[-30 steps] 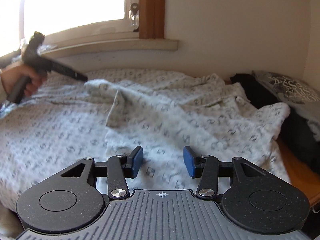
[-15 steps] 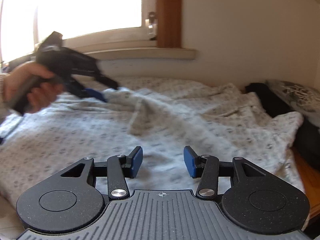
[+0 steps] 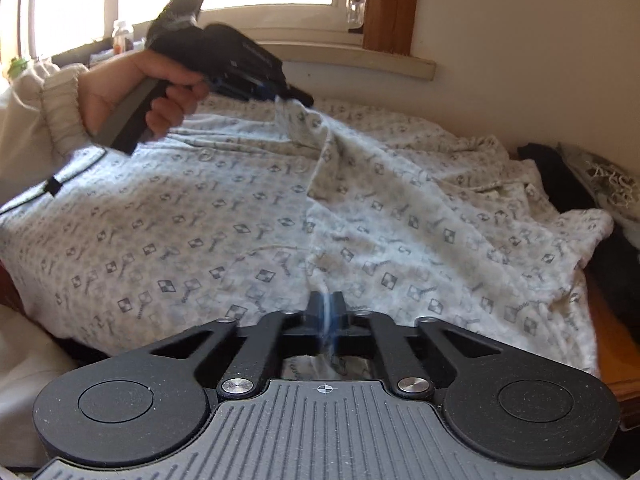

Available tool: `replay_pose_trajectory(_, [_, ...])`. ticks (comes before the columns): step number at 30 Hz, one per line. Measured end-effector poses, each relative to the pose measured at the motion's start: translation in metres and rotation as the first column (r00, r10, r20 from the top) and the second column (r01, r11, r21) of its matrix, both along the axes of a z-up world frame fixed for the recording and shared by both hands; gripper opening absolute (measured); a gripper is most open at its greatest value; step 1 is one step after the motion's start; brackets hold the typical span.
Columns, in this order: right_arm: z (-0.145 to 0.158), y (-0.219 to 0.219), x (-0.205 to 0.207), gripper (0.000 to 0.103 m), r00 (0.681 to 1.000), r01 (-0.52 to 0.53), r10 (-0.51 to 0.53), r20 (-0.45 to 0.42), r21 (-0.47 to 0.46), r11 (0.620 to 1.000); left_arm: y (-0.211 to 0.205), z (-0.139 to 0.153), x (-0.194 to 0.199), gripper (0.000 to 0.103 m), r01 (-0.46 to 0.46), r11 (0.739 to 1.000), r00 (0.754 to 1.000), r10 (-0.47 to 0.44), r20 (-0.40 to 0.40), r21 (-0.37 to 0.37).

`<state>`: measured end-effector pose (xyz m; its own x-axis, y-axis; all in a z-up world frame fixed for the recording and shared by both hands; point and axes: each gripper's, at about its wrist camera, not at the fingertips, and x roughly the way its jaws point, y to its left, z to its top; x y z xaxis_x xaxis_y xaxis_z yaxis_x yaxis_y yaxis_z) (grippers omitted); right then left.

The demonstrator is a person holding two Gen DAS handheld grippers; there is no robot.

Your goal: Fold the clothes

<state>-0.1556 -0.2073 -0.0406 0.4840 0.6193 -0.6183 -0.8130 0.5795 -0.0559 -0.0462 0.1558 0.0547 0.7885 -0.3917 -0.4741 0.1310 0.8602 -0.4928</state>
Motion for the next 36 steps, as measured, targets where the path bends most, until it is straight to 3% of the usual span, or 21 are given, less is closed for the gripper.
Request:
replay_pose_trajectory(5, [0.026, -0.011, -0.001, 0.003, 1.0, -0.005, 0.005, -0.004, 0.022, 1.0, 0.017, 0.048, -0.035, 0.01, -0.006, 0.998, 0.996, 0.001, 0.088, 0.058])
replay_pose_trajectory(11, [0.073, -0.017, -0.027, 0.003, 0.992, -0.107, 0.114, -0.049, 0.129, 0.986, 0.055, 0.086, -0.096, 0.01, -0.024, 0.987, 0.988, -0.001, 0.155, 0.161])
replay_pose_trajectory(14, [0.072, -0.011, -0.045, 0.003, 0.971, -0.181, 0.203, -0.128, 0.165, 0.97, 0.081, 0.058, -0.13, 0.011, -0.001, 0.984, 0.998, -0.011, 0.064, 0.179])
replay_pose_trajectory(19, [0.036, 0.005, -0.061, 0.004, 0.927, -0.27, 0.287, -0.243, 0.104, 0.957, 0.123, 0.012, -0.181, 0.016, 0.01, 0.978, 0.998, 0.003, -0.064, 0.207])
replay_pose_trajectory(21, [0.03, 0.006, -0.061, 0.006, 0.925, -0.27, 0.285, -0.254, 0.093, 0.958, 0.137, 0.006, -0.191, 0.027, -0.014, 0.973, 0.997, 0.032, -0.076, 0.232])
replay_pose_trajectory(27, [0.035, 0.006, -0.061, 0.008, 0.94, -0.24, 0.254, -0.228, 0.088, 0.967, 0.145, 0.003, -0.175, 0.052, -0.033, 0.978, 0.996, 0.05, -0.077, 0.208])
replay_pose_trajectory(31, [0.033, -0.001, -0.057, 0.008, 0.953, -0.207, 0.217, -0.214, 0.07, 0.976, 0.126, -0.008, -0.144, 0.056, 0.034, 0.982, 0.997, -0.02, -0.076, 0.183])
replay_pose_trajectory(36, [0.026, -0.015, -0.052, 0.011, 0.967, -0.152, 0.158, -0.199, 0.044, 0.987, 0.098, -0.021, -0.109, 0.055, 0.077, 0.958, 0.996, -0.061, -0.067, 0.275])
